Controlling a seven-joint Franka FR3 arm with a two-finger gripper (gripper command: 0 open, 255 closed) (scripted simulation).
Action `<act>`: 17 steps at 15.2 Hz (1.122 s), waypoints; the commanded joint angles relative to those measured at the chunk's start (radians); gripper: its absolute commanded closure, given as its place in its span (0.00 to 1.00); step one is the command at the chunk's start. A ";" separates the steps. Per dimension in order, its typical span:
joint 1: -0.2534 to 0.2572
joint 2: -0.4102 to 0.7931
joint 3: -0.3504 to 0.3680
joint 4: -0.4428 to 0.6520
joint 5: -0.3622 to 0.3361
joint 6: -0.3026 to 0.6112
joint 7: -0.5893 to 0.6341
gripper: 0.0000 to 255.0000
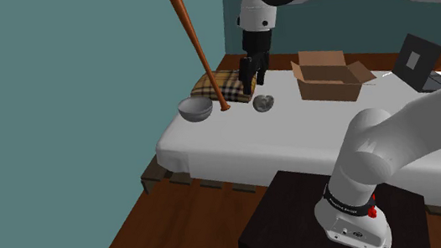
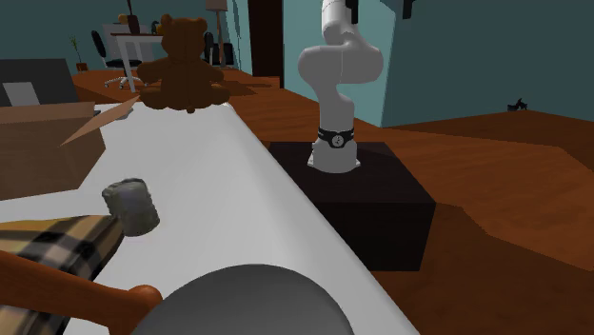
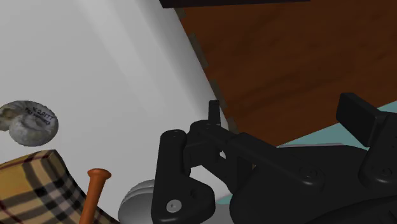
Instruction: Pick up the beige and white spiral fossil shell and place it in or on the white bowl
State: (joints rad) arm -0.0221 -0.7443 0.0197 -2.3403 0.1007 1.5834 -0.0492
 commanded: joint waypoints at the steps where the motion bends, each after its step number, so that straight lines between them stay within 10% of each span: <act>1: 0.000 0.000 0.000 0.000 0.000 0.000 0.000 0.00; 17: -0.068 0.160 -0.317 -0.149 -0.238 0.343 -0.501 0.00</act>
State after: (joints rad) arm -0.0903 -0.6111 -0.2787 -2.4890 -0.1273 1.8943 -0.5197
